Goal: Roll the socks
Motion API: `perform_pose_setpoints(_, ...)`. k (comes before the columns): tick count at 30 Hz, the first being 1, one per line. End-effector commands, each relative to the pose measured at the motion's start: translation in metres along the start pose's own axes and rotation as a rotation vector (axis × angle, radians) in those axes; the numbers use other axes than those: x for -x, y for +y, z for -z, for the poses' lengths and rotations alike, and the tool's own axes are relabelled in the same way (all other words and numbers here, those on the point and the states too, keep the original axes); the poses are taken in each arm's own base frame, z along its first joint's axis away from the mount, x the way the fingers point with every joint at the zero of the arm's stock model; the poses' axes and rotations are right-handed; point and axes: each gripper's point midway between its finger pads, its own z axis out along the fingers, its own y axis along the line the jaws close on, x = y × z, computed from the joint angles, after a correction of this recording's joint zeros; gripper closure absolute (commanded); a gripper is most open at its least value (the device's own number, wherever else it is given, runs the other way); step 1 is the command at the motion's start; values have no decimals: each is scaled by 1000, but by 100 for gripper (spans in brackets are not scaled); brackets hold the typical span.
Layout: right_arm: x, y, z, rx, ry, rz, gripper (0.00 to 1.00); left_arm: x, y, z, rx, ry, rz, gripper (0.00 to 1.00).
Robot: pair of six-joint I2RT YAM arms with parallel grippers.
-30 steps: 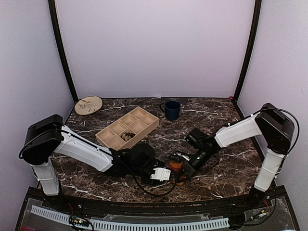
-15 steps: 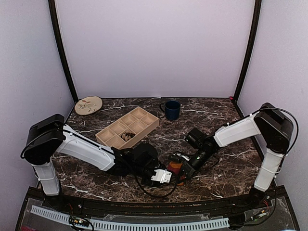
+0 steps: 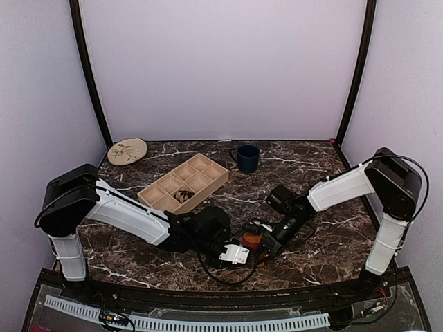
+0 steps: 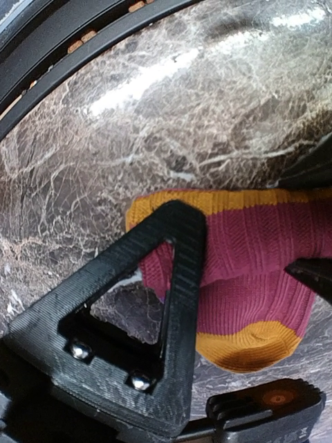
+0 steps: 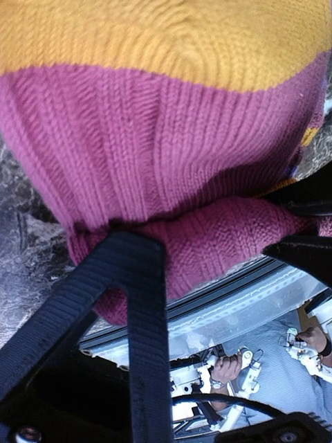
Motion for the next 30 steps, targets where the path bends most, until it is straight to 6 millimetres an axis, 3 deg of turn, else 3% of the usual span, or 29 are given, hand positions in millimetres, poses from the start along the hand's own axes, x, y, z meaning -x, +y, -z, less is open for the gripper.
perform_pose_setpoints(1,-3,-6,-1,-8,19,-22,100,-5,-15,0,-78,24,-4,69)
perform_pose_setpoints(9,1,-6,1,-17,16,-19,97,-9,-26,1,-134,36,12,74)
perform_pose_setpoints(18,0,-8,8,-73,12,-18,73,-4,-37,-2,-260,44,91,77)
perform_pose_setpoints(30,4,-13,19,-155,-32,-14,63,-9,-25,-7,-361,83,284,79)
